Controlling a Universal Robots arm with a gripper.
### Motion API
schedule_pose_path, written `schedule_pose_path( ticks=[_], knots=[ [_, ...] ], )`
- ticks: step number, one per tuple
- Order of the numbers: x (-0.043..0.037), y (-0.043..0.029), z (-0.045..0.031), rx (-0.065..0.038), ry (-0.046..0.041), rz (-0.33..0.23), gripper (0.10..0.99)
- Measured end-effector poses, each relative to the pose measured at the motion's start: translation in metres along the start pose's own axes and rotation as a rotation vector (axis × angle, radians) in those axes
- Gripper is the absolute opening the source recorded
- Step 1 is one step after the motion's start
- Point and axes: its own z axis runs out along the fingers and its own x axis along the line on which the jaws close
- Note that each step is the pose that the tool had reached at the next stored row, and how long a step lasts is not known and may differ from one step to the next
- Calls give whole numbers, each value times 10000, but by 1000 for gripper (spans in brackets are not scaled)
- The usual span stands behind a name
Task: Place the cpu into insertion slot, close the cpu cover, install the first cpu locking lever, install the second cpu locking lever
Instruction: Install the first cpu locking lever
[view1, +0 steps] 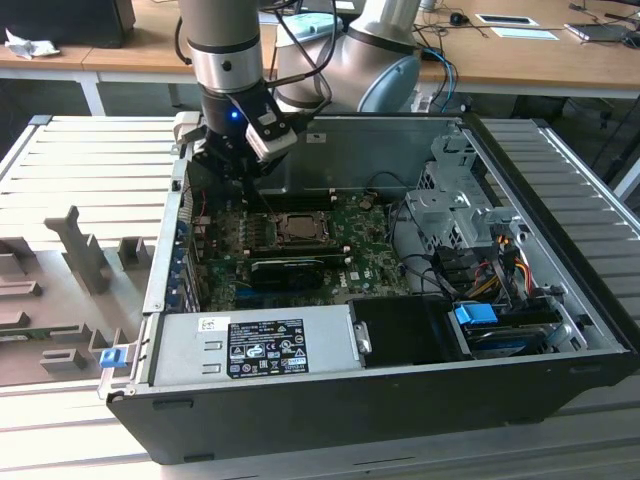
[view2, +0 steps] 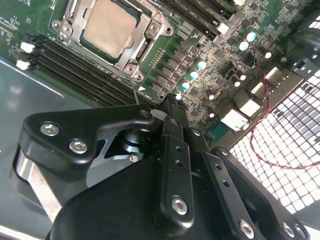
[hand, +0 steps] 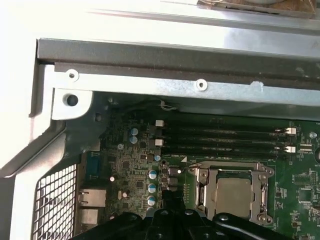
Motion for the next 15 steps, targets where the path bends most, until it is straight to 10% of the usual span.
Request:
schedule_pose_path(
  ticks=[15],
  knots=[
    [39,69,18,-2,0,-1,106]
  ],
)
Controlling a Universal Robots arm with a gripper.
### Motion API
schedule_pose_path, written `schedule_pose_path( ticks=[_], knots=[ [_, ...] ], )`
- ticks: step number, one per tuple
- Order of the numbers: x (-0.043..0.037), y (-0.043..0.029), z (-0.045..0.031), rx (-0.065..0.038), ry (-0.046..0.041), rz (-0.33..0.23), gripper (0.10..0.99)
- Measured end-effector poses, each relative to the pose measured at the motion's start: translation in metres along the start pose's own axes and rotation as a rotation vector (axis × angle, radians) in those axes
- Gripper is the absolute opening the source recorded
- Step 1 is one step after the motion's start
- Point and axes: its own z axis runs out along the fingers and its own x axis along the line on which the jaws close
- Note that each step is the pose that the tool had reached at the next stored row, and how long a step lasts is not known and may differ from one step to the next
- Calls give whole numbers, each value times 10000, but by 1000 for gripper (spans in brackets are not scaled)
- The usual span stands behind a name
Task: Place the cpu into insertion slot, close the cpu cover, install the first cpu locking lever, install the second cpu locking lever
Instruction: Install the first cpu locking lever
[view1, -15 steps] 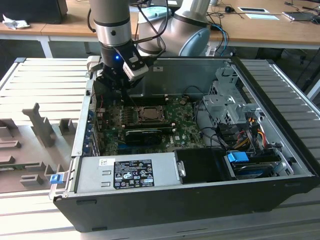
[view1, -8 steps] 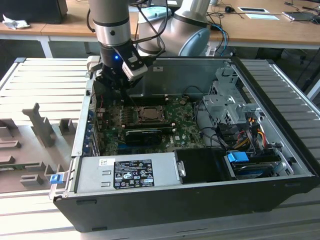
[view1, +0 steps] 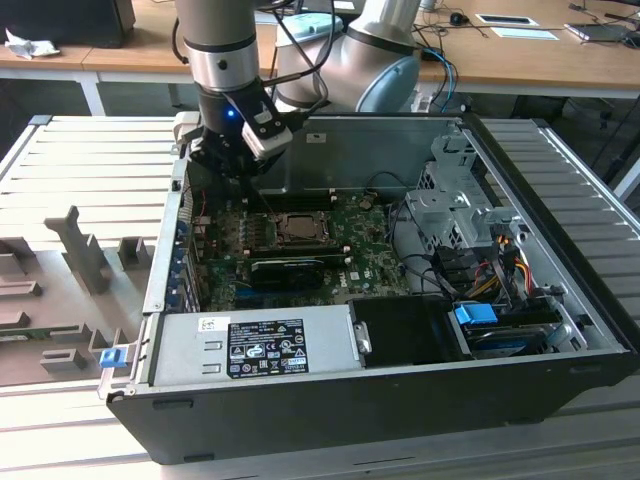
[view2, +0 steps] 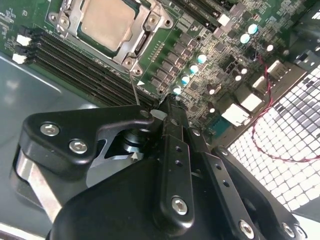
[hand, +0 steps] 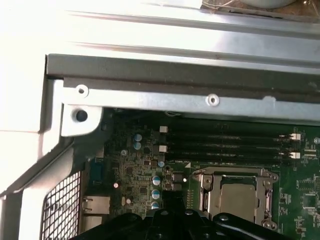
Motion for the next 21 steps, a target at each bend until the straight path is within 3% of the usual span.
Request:
schedule_pose_path(
  ticks=[7,11,16,21],
  knots=[
    [1,99,39,0,0,1,106],
    [-3,119,45,-1,0,-2,106],
    [-137,112,55,3,2,0,106],
    [-180,109,60,3,2,1,106]
  ],
)
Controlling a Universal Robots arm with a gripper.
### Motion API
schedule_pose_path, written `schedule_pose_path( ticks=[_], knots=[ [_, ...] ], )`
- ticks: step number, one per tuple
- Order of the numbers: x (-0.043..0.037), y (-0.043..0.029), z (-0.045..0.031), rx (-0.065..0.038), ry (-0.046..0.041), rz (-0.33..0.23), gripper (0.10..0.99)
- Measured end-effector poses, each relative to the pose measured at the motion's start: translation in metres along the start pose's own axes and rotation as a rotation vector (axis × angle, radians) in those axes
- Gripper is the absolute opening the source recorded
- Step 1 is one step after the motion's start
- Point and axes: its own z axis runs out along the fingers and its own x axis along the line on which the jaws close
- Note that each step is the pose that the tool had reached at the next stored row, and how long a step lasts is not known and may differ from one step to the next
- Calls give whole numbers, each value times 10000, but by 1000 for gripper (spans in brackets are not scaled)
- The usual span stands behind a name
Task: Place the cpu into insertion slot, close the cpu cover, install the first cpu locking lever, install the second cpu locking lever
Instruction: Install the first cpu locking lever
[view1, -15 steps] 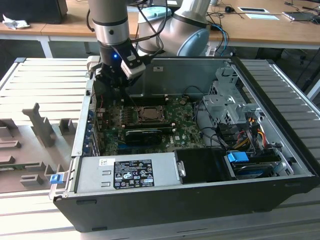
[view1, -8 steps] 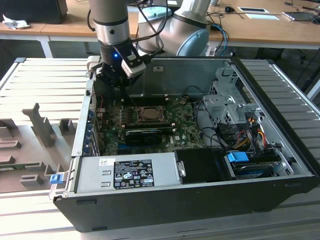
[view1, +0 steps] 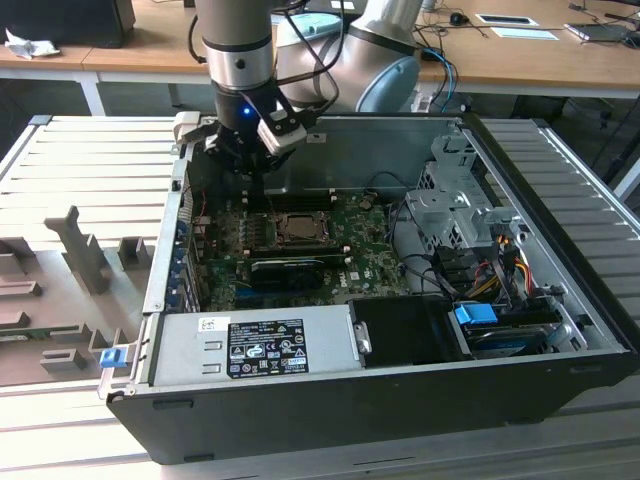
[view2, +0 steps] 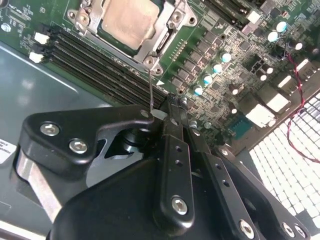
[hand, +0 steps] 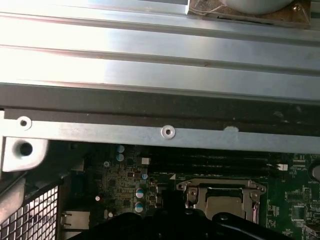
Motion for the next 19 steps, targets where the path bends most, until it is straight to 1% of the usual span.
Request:
schedule_pose_path(
  ticks=[2,4,11,15,17,19],
  knots=[
    [-13,0,2,0,0,0,106],
    [-50,-3,5,4,1,-1,106],
    [-131,-8,14,7,1,-1,106],
    [-189,-11,20,8,1,-1,106],
    [-238,-14,26,7,1,-1,106],
    [-257,-15,28,8,1,0,106]
  ],
)
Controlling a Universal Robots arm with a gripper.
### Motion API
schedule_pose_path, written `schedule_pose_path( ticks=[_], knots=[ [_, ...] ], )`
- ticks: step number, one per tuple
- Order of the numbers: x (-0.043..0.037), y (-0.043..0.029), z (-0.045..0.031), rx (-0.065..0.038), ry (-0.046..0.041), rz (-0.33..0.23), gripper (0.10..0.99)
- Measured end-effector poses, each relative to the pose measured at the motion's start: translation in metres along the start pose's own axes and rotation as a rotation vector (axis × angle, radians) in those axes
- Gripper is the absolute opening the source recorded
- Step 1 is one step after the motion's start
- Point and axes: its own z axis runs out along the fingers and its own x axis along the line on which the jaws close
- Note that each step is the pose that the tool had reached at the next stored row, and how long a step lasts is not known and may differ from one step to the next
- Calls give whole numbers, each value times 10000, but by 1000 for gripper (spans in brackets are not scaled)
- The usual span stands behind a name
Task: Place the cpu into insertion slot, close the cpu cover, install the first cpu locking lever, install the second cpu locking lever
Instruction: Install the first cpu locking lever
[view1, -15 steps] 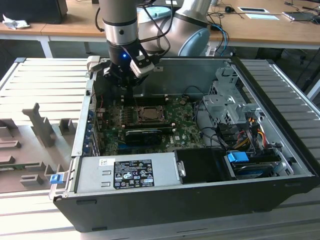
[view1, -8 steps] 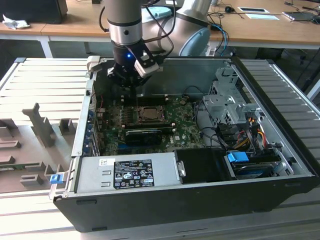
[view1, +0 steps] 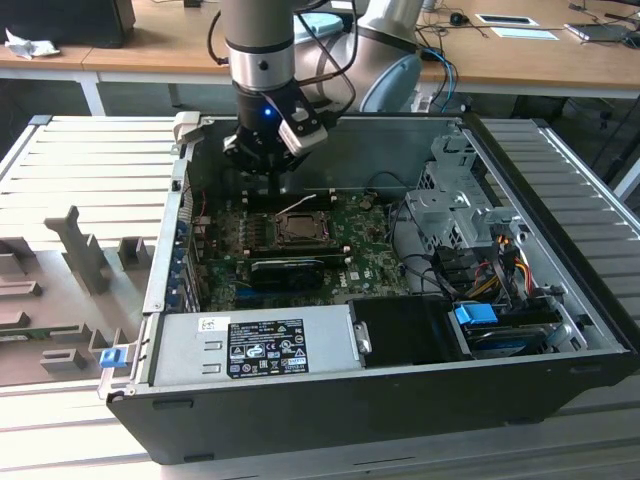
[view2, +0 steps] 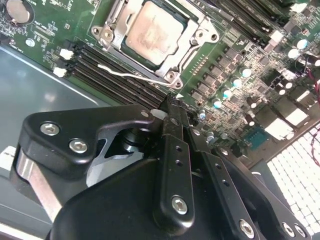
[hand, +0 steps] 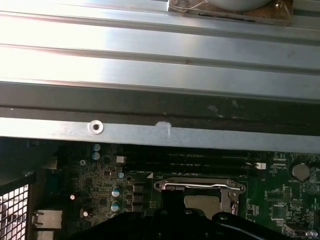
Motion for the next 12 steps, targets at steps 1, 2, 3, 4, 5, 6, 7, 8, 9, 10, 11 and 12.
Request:
schedule_pose_path(
  ticks=[1,2,3,4,5,6,7,8,9,10,11,12],
  knots=[
    [-16,-1,2,0,0,0,106],
    [-28,-2,4,0,0,0,106],
    [-35,-2,5,0,0,-1,106],
    [-47,-3,7,-1,-1,-1,106],
    [-60,-4,10,-1,-1,-1,106],
    [-79,-5,15,0,-1,0,106],
    [-107,-7,25,0,0,0,106],
    [-132,-9,35,0,0,1,106],
    [-164,-12,51,-2,-1,0,106],
    [-187,-13,59,0,0,-1,106],
    [-221,-16,72,-39,1,2,106],
    [-242,-18,77,-223,-6,14,106]
  ],
)
